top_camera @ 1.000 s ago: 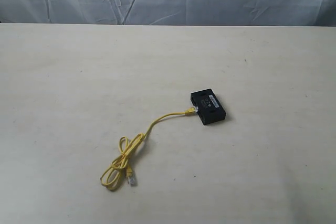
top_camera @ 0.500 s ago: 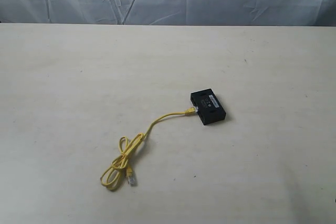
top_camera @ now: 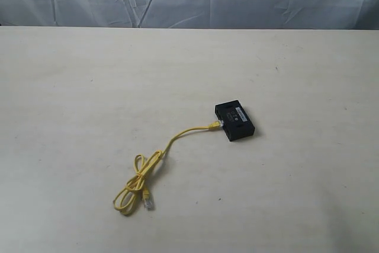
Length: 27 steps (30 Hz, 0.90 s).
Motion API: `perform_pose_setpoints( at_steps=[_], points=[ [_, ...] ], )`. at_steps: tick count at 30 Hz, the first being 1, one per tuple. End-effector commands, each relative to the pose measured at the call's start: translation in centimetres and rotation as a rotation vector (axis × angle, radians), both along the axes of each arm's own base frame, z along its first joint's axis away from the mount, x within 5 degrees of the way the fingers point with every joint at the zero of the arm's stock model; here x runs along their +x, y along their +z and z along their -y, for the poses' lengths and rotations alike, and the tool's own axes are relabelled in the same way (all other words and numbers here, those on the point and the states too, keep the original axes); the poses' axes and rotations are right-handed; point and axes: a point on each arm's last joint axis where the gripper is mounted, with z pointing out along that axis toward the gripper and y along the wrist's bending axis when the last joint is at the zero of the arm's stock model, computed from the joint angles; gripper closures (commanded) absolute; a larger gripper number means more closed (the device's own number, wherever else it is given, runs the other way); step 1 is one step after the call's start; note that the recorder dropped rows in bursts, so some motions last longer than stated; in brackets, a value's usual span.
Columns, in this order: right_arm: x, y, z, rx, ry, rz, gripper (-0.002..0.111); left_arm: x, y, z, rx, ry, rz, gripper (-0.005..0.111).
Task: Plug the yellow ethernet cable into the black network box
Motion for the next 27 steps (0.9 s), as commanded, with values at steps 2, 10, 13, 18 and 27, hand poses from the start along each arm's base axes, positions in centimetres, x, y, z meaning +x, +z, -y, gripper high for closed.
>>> perform_pose_setpoints(
  at_steps=[2,10,13,18,27],
  points=[
    [0.0,0.0,0.2,-0.005,-0.026,0.016,0.109,-0.1,0.0,0.0,-0.003,0.003,0.005,0.107],
    [0.0,0.0,0.2,-0.005,-0.026,0.016,0.109,-0.1,0.0,0.0,-0.003,0.003,0.005,0.107],
    [0.0,0.0,0.2,-0.005,-0.026,0.016,0.109,-0.1,0.0,0.0,-0.003,0.003,0.005,0.107],
    [0.0,0.0,0.2,-0.005,-0.026,0.016,0.109,-0.1,0.0,0.0,-0.003,0.003,0.005,0.107],
    [0.0,0.0,0.2,-0.005,-0.026,0.016,0.109,-1.9,-1.6,-1.2,0.03,0.062,0.027,0.107]
  ],
)
